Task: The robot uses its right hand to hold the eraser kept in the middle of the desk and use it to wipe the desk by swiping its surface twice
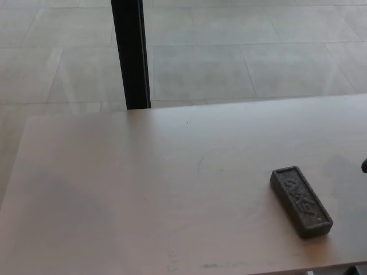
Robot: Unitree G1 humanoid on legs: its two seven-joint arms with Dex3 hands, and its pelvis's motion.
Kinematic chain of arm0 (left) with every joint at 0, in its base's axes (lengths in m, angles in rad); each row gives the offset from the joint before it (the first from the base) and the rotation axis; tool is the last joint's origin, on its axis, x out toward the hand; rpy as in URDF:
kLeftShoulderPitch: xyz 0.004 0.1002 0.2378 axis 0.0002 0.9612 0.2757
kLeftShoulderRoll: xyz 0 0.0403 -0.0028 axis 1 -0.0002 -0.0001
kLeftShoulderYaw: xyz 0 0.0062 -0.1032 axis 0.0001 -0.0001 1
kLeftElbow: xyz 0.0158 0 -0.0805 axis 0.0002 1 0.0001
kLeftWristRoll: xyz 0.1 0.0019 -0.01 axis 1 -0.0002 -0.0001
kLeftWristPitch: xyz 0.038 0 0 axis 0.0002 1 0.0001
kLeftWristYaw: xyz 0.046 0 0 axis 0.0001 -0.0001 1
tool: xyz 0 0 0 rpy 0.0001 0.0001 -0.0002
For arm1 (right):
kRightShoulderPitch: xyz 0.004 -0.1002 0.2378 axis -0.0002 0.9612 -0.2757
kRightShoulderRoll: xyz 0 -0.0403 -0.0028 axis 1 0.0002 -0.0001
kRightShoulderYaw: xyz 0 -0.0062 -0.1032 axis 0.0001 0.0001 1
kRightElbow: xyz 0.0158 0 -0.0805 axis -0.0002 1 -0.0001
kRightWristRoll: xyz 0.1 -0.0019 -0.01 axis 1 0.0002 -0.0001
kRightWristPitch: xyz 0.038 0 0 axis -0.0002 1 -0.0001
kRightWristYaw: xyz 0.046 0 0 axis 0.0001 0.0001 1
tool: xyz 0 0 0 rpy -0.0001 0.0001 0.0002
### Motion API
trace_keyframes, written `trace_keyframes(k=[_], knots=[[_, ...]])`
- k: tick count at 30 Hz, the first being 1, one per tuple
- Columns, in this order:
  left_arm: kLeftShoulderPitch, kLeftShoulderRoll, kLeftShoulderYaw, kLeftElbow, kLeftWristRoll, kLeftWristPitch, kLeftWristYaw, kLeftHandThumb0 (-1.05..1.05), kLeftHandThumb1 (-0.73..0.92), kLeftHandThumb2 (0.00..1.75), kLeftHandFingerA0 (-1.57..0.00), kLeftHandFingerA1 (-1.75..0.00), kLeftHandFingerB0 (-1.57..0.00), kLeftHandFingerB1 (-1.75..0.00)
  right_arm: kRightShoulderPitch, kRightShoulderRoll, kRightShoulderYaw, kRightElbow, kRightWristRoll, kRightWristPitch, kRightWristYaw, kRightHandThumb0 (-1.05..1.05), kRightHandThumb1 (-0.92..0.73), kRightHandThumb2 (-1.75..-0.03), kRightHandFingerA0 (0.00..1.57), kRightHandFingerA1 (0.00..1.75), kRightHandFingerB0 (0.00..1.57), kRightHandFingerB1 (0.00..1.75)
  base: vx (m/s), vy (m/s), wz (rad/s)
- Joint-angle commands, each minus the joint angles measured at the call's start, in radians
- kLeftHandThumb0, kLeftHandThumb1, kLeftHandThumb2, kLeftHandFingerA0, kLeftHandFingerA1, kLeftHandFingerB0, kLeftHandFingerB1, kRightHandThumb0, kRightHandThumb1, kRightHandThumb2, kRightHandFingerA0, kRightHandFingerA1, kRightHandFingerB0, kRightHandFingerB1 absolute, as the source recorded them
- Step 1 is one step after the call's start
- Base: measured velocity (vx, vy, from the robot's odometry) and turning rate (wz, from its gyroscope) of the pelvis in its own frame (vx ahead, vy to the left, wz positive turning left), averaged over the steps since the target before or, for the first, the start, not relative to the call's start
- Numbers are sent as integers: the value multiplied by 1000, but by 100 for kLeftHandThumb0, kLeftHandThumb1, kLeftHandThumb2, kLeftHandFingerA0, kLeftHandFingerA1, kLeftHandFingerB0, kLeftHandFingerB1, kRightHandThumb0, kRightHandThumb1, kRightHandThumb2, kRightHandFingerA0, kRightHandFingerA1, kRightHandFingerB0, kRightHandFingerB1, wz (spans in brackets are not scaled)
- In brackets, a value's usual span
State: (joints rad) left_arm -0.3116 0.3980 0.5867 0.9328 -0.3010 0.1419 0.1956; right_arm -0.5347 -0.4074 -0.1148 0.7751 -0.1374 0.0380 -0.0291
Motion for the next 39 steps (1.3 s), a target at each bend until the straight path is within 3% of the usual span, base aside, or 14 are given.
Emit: trace_keyframes(k=[1,4,11,12,16,18,20,26,28,29,36,37,38,39], knots=[[22,6,10,-19,-2,-37,16,-73,91,68,-39,-96,-25,-75,-2,-60,-36,34,12,-15,-19,-30,-61,-106,120,138,92,120,0,0,0],[32,-4,26,-29,-17,-37,13,-73,92,68,-34,-99,-20,-76,11,-70,-38,34,8,-13,-25,-22,-67,-94,91,175,68,154,0,0,0],[36,5,15,-39,-6,-21,5,-75,92,70,-36,-97,-29,-77,-12,-101,-124,101,54,-74,-74,-25,-66,-109,89,175,70,166,0,0,0],[29,7,9,-31,1,-18,17,-74,92,71,-36,-94,-27,-75,-6,-110,-175,102,88,-110,-94,-30,-51,-112,120,137,98,122,0,0,0],[64,1,23,-34,-7,-33,11,-75,92,70,-38,-97,-29,-77,15,-119,-274,83,147,-118,-98,-22,-54,-107,93,175,78,153,0,0,0],[81,-2,24,-48,-8,-26,7,-76,92,69,-36,-96,-24,-76,31,-145,-355,63,192,-105,-91,-29,-53,-115,126,139,96,119,0,0,0],[84,4,24,-34,-9,-31,-6,-77,92,71,-34,-93,-21,-71,53,-184,-425,58,232,-104,-53,-21,-55,-108,100,173,88,126,0,0,0],[77,8,31,-25,-21,-19,-21,-74,92,73,-33,-93,-25,-76,153,-333,-588,94,311,-119,56,-45,-77,-63,102,161,70,63,0,0,0],[99,14,30,-38,-18,-14,-36,-76,76,107,-34,-80,-20,-68,201,-342,-649,107,346,-114,60,-59,-71,-63,101,146,58,66,0,0,0],[107,13,30,-46,-19,-10,-41,-74,92,76,-29,-88,-15,-69,221,-348,-667,131,351,-133,64,-64,-72,-62,99,134,49,68,0,0,0],[149,5,0,-55,28,-29,5,-72,92,71,-42,-91,-30,-69,343,-320,-785,267,421,-72,36,-62,-72,-62,64,110,19,61,0,0,0],[162,-5,-3,-82,28,-30,12,-72,92,76,-43,-88,-29,-68,342,-294,-809,266,451,-68,22,-58,-49,-96,72,100,20,63,0,0,0],[171,-11,-5,-99,28,-28,16,-73,92,77,-43,-89,-29,-68,342,-279,-825,267,469,-68,14,-57,-68,-62,57,110,21,69,0,0,0],[177,-18,-3,-109,23,-25,23,-70,92,78,-44,-92,-32,-68,347,-266,-833,267,477,-74,9,-56,-48,-96,71,100,25,65,0,0,0]])
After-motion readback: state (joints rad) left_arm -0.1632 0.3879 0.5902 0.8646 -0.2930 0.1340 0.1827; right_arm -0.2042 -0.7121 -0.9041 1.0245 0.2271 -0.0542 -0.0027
